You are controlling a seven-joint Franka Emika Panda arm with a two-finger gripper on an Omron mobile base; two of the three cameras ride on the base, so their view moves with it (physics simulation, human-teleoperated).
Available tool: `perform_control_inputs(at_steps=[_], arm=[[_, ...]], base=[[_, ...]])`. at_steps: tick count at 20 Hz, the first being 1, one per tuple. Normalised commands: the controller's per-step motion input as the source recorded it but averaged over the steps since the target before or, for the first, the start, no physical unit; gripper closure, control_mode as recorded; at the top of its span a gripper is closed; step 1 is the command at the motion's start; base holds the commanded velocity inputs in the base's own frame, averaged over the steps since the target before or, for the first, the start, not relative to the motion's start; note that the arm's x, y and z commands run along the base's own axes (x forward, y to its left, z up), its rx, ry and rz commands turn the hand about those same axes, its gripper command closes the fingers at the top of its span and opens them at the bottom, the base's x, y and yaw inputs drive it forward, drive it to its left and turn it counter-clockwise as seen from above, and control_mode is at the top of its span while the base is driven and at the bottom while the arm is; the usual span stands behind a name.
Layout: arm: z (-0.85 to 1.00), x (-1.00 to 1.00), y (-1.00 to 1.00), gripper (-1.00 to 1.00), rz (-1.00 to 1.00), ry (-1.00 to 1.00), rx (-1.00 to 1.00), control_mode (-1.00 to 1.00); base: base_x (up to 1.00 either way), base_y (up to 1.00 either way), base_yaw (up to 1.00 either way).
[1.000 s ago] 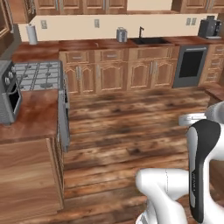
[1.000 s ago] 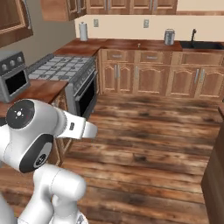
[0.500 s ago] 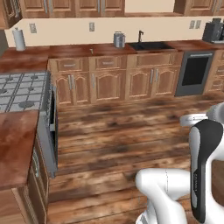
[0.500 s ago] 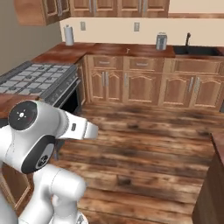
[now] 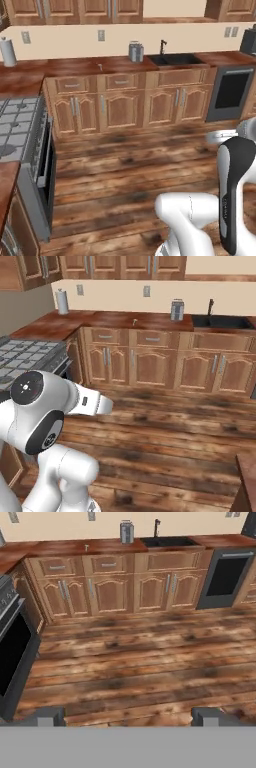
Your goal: Take the fork and place it on the left side of the plate. Then take the spoon and place it on the right side of the plate. Make sure they're directly next to the plate.
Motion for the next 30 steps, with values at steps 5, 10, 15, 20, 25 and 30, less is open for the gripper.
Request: perform_control_inputs(at_steps=[5,10,15,20,25,30], arm=[[0.0,0.0,0.0,-1.0,0.0,0.0,0.0,1.0],[0.0,0.0,0.0,-1.0,0.0,0.0,0.0,1.0],[0.0,0.0,0.0,-1.0,0.0,0.0,0.0,1.0],[0.0,0.0,0.0,-1.0,0.0,0.0,0.0,1.0],[0.0,0.0,0.0,-1.0,0.0,0.0,0.0,1.0],[0.0,0.0,0.0,-1.0,0.0,0.0,0.0,1.0]], base=[[1.0,-0.22,0.01],[1.0,-0.03,0.01],[1.0,0.0,0.0],[1.0,0.0,0.0],[1.0,0.0,0.0],[1.0,0.16,-0.02]])
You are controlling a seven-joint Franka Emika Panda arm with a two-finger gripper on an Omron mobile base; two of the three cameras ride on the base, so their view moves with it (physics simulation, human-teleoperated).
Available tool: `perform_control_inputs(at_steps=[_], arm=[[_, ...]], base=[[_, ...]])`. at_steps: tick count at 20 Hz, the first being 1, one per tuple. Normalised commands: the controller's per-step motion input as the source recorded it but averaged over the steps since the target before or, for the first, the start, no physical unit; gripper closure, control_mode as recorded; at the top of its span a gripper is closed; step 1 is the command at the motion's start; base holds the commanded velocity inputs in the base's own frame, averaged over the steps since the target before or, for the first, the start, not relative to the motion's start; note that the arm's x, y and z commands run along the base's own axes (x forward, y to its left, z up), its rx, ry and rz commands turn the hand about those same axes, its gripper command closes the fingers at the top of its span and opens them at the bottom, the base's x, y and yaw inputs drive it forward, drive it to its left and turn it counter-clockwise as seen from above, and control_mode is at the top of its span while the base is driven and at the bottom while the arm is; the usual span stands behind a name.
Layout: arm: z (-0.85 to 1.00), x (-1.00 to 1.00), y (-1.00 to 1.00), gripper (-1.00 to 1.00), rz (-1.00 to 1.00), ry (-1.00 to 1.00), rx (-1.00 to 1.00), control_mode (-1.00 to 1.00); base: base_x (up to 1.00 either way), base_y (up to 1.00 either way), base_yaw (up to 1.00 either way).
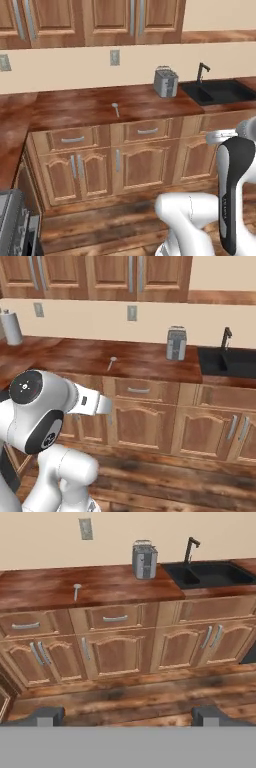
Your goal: Take the fork and place it on the left side of the plate. Then take the spoon and place it on the right side of the plate. Make sure they're directly next to the plate.
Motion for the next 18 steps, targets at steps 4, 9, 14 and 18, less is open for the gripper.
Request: perform_control_inputs(at_steps=[4,9,14,18], arm=[[0.0,0.0,0.0,-1.0,0.0,0.0,0.0,1.0],[0.0,0.0,0.0,-1.0,0.0,0.0,0.0,1.0],[0.0,0.0,0.0,-1.0,0.0,0.0,0.0,1.0],[0.0,0.0,0.0,-1.0,0.0,0.0,0.0,1.0]], base=[[1.0,0.19,-0.01],[1.0,0.29,-0.01],[0.85,0.61,-0.02],[0.7,0.77,-0.01]])
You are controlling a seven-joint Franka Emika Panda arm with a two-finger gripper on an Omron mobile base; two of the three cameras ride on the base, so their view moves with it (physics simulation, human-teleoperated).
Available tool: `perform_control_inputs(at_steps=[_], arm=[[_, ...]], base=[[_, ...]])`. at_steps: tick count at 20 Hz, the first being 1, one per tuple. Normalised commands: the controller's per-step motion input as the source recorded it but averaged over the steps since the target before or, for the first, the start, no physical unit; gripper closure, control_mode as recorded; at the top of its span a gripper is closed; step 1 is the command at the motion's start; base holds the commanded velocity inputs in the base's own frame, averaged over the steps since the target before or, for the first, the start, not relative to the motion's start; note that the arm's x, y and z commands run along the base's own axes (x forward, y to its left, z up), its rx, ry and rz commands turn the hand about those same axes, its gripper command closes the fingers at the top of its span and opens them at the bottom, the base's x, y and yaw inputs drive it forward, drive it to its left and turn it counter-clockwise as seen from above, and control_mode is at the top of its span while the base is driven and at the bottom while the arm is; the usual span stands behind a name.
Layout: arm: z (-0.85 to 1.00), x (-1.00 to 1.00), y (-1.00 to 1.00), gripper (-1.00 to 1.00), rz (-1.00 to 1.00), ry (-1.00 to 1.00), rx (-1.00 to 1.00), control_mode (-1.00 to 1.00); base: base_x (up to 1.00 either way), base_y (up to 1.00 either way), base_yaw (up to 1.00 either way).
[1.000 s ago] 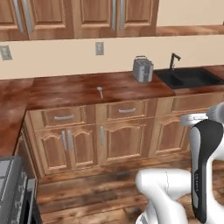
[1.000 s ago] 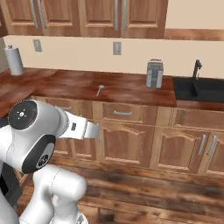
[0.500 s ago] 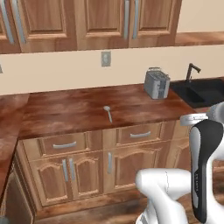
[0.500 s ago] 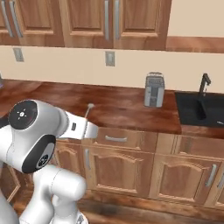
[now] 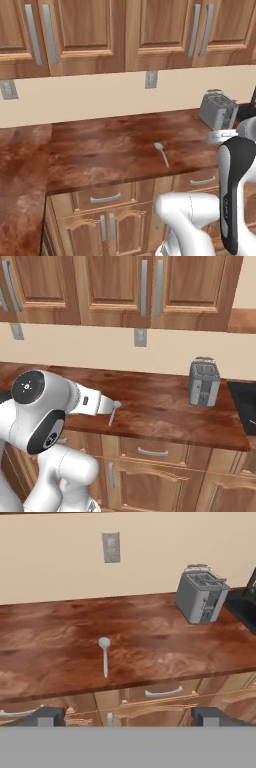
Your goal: Take the fork and place it on the left side of the plate. Then take the spoon and place it on the right side of the plate. Make sure they're directly next to the plate.
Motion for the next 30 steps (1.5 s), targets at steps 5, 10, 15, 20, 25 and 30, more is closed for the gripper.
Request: perform_control_inputs(at_steps=[5,10,15,20,25,30], arm=[[-0.18,0.19,0.02,-1.0,0.0,0.1,0.0,-1.0],[-0.76,0.16,-0.05,-1.0,0.0,0.34,0.01,-1.0],[-0.7,0.15,-0.1,-1.0,0.0,0.42,0.01,-1.0],[-0.45,0.3,0.01,-1.0,0.04,0.3,0.02,-1.0],[-0.23,0.45,0.02,-1.0,0.07,0.06,0.07,-1.0],[-0.27,0.5,0.0,-1.0,0.08,0.0,0.1,-1.0]], base=[[0.39,0.37,0.0],[0.0,0.0,0.0],[0.0,0.0,0.0],[0.0,0.0,0.0],[0.0,0.0,0.0],[0.0,0.0,0.0]])
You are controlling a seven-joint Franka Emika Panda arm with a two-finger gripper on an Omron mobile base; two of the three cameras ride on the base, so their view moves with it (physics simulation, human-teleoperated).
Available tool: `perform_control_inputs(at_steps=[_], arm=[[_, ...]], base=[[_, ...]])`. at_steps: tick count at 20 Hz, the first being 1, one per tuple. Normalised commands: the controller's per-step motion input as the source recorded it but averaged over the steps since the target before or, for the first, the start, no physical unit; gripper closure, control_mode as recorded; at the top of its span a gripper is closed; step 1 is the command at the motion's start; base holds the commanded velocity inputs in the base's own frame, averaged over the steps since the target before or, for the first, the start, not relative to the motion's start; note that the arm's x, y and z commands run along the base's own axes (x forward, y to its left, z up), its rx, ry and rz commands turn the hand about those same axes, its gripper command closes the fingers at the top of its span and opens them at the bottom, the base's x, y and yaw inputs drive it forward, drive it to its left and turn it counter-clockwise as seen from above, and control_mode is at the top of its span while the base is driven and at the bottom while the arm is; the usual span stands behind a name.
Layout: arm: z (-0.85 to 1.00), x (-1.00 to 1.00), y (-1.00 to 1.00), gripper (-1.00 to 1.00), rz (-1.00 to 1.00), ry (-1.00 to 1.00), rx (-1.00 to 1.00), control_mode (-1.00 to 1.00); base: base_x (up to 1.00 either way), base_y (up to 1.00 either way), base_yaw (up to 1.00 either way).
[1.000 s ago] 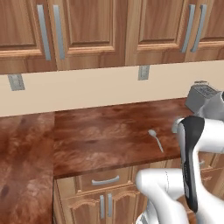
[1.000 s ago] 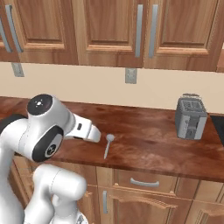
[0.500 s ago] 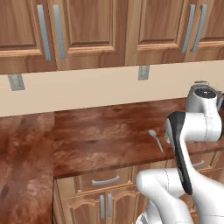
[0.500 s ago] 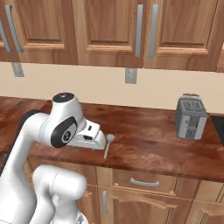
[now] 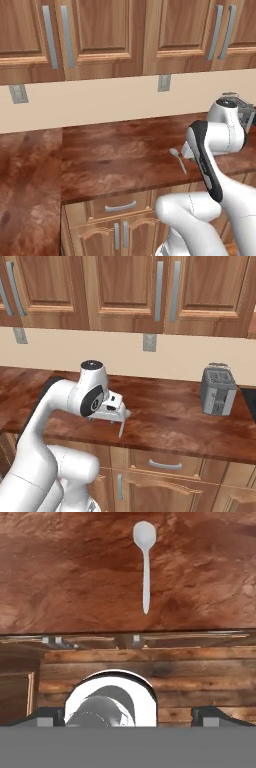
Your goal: Take the fork and place it on the left side of the plate. Then take the spoon and place it on the right side of the plate. Make sure they're directly next to the plate.
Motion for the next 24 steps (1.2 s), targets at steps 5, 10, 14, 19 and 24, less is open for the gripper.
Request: perform_control_inputs(at_steps=[5,10,14,19,24], arm=[[-0.47,0.53,0.06,-1.0,0.03,0.03,0.03,-1.0],[-0.38,0.6,0.08,-1.0,0.0,0.13,0.0,-1.0],[-0.28,0.58,0.0,-1.0,0.0,0.12,0.0,-1.0],[-0.27,0.4,-0.03,-1.0,0.0,0.07,0.0,-1.0],[-0.34,0.3,-0.06,-1.0,0.0,0.05,0.0,-1.0]], base=[[0.0,0.0,0.0],[0.0,0.0,0.0],[0.0,0.0,0.0],[0.0,0.0,0.0],[0.0,0.0,0.0]])
